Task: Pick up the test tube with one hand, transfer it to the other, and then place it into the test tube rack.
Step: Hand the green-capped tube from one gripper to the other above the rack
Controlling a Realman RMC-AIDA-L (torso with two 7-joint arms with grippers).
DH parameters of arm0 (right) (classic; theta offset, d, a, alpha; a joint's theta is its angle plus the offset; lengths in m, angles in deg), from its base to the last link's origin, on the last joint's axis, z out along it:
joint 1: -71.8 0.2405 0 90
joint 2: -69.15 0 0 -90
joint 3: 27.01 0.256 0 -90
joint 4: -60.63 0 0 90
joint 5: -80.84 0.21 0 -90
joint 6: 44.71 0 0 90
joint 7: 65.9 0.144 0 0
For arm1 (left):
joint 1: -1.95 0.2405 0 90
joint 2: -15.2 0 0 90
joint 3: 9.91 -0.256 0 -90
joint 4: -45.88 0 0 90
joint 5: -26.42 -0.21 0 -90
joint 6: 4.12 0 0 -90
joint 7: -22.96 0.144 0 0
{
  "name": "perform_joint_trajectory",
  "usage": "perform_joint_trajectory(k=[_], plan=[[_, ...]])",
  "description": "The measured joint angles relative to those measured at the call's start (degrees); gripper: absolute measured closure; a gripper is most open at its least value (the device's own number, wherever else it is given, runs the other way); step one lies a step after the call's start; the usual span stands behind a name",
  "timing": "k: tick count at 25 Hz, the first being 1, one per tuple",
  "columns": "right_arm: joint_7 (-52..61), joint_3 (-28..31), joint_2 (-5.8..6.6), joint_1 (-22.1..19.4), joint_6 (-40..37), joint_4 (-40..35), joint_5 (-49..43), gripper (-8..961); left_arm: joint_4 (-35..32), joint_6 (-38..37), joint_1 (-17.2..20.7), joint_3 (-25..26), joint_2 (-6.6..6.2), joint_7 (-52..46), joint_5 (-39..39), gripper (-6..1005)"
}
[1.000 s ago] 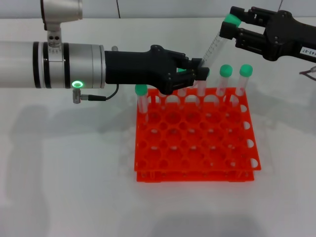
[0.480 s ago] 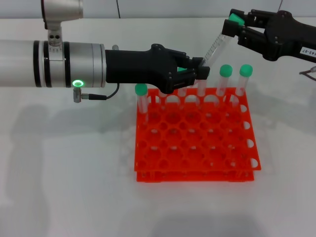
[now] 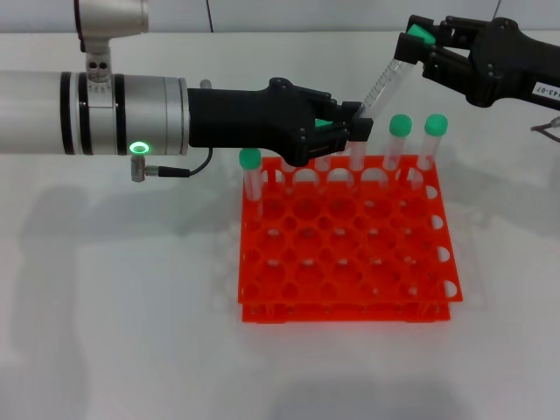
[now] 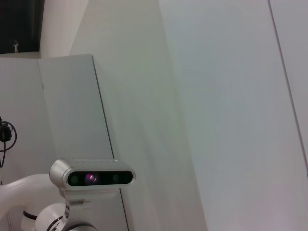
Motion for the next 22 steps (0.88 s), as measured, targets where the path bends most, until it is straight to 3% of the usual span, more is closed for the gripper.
perform_joint_trajectory(k=[22], plan=[[0.12,-0.10,0.12,0.00,-0.05,0.00,-0.03,663,0.00,-0.01,0.04,0.00,0.09,0.09,0.00,694]])
